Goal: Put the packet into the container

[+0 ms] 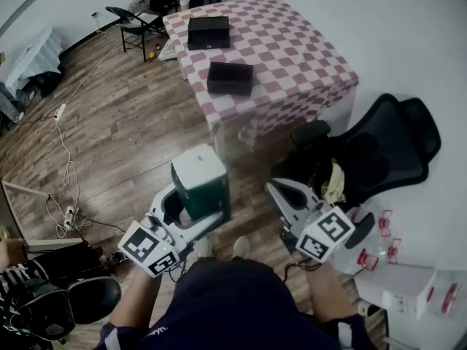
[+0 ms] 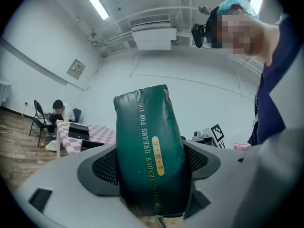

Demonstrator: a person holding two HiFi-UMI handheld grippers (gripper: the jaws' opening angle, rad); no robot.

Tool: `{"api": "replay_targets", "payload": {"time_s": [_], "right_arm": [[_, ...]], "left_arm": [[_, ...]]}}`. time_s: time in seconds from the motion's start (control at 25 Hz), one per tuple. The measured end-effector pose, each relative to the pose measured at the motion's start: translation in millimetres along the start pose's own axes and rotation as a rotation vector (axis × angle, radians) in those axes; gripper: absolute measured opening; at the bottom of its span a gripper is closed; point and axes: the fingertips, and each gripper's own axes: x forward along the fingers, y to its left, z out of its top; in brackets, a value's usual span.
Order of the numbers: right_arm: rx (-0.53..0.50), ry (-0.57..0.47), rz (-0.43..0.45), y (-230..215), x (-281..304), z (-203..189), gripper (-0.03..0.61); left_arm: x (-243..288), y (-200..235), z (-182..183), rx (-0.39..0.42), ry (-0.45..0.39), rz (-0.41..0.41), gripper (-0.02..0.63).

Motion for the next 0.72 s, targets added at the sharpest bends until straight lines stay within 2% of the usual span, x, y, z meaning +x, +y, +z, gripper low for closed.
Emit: {"api": "replay_targets", "payload": {"time_s": [0.72], "right_arm": [[0.037, -0.015, 0.01, -48.9, -63.2, -6.9, 0.017]], "left_arm": [[33.5, -46.1, -15.6, 0.028, -0.014, 0.04, 0.437]]}}
